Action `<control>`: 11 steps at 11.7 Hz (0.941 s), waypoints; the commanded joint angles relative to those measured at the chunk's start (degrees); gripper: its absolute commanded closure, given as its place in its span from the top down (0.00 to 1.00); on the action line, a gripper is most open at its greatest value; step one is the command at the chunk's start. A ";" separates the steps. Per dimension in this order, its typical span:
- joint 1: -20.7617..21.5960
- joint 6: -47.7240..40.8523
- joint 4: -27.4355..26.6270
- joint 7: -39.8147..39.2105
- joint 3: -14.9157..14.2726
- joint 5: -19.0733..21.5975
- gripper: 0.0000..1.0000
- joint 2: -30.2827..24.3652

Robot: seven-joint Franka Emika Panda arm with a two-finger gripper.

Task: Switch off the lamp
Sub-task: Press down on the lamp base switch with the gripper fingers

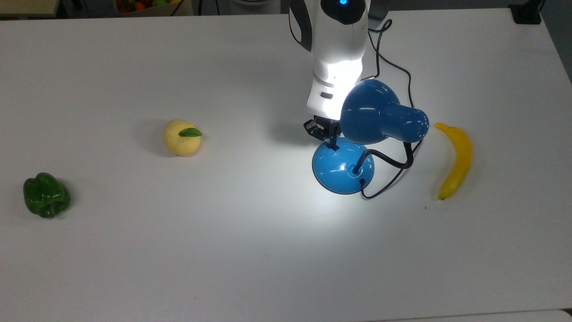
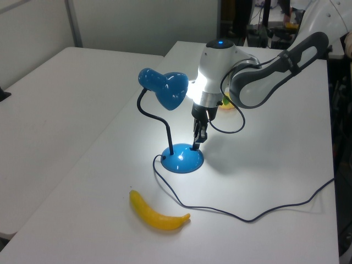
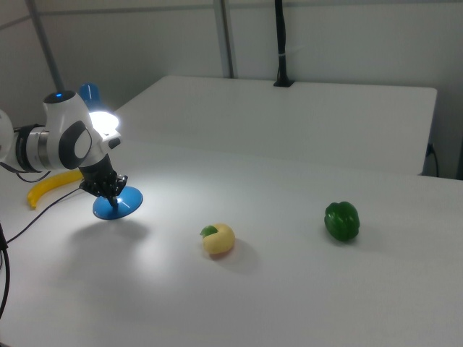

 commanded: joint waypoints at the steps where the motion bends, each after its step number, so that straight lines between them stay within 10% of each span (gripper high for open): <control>1: 0.02 1.32 -1.45 -1.15 0.11 0.13 0.00 0.08; 11: -2.35 -16.42 -2.68 -0.62 -0.07 0.04 0.00 -6.85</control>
